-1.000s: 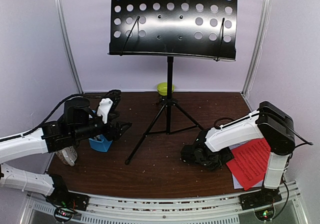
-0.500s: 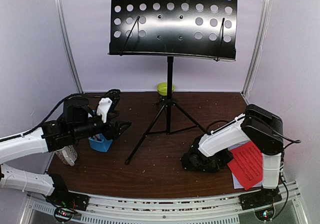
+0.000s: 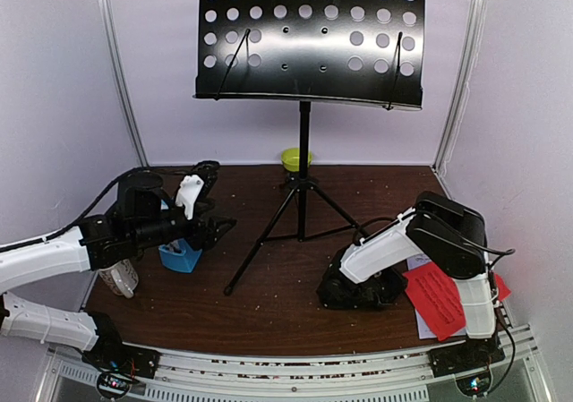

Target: Set up the instrument practice props

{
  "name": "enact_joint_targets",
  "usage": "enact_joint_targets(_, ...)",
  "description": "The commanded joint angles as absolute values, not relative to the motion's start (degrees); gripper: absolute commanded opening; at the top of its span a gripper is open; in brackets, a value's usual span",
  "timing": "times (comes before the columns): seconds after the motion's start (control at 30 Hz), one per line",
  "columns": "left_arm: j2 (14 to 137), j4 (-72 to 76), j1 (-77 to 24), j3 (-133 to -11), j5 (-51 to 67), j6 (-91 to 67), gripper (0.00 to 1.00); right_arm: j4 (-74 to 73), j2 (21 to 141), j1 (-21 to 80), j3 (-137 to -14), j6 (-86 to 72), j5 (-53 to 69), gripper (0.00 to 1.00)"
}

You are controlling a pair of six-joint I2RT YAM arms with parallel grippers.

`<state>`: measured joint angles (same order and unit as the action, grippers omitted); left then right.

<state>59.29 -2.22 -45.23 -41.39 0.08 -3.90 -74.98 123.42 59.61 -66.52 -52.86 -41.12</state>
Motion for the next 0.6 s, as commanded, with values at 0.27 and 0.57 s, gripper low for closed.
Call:
enact_joint_targets(0.27,61.3,1.4,-44.3,-44.7,2.2,-2.5,0.71,-68.2,121.5,57.5,-65.7,-53.0,-39.9,0.08)
enact_joint_targets(0.57,62.2,1.2,-44.0,-45.3,2.1,-1.5,0.71,-67.9,112.7,57.2,-64.7,-53.7,-38.6,0.0)
